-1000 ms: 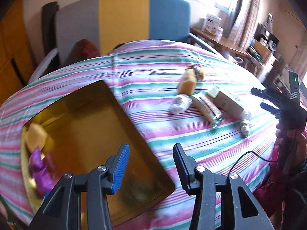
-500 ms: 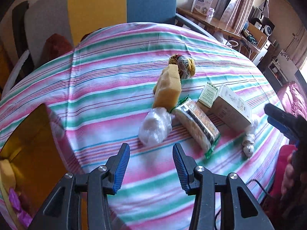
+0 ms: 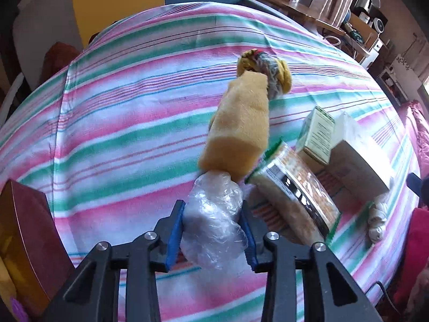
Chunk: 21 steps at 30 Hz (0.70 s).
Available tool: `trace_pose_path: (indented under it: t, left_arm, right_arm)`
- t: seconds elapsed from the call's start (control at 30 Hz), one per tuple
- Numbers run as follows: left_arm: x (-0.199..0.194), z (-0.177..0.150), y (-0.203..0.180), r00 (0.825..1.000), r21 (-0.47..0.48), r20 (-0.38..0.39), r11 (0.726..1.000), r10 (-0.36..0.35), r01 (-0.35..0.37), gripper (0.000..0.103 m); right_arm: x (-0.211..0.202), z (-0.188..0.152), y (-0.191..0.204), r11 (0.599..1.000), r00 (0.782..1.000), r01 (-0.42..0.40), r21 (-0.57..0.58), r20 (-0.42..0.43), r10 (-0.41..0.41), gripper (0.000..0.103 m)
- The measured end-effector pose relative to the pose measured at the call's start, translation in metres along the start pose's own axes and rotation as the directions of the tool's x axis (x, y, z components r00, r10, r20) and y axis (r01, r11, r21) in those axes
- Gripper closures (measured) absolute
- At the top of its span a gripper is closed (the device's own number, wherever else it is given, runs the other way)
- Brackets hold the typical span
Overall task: Organize objects
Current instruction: 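Grasp the clear plastic bag of white cotton with the left gripper, then carry the plastic bag into the gold tray and release it while the right gripper grasps the cracker packet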
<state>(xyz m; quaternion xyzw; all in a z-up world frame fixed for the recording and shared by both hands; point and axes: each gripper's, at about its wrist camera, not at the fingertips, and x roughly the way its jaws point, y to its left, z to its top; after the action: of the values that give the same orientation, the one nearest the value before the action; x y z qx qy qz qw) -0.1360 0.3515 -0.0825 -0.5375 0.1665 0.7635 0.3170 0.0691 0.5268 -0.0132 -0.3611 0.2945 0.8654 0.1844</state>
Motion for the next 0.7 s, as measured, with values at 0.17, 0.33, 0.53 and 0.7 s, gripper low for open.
trace_pose_path:
  t: [0.17,0.33,0.53,0.7]
  left_arm:
    - [-0.03,-0.029,0.003,0.998,-0.033,0.043,0.998,-0.047,0.048,0.065]
    - [-0.072,-0.065,0.002,0.99,-0.031,0.105,0.995,-0.093,0.097,0.065]
    - [-0.112,-0.099,0.023,0.978,-0.072,0.153,0.985,-0.144,0.156,0.065]
    - [-0.134,-0.125,0.054,0.972,-0.128,0.188,0.978,-0.14,0.166,0.065]
  right_arm:
    - [0.005,-0.005,0.016,0.996,1.0,-0.01,-0.087,-0.027,0.007,0.014]
    - [0.018,-0.015,0.032,0.985,0.995,-0.018,-0.174,-0.103,0.0,0.014]
    - [0.038,-0.031,0.05,0.965,0.978,-0.045,-0.259,-0.21,-0.011,0.015]
    - [0.056,-0.033,0.06,0.956,0.958,-0.055,-0.288,-0.286,-0.031,0.017]
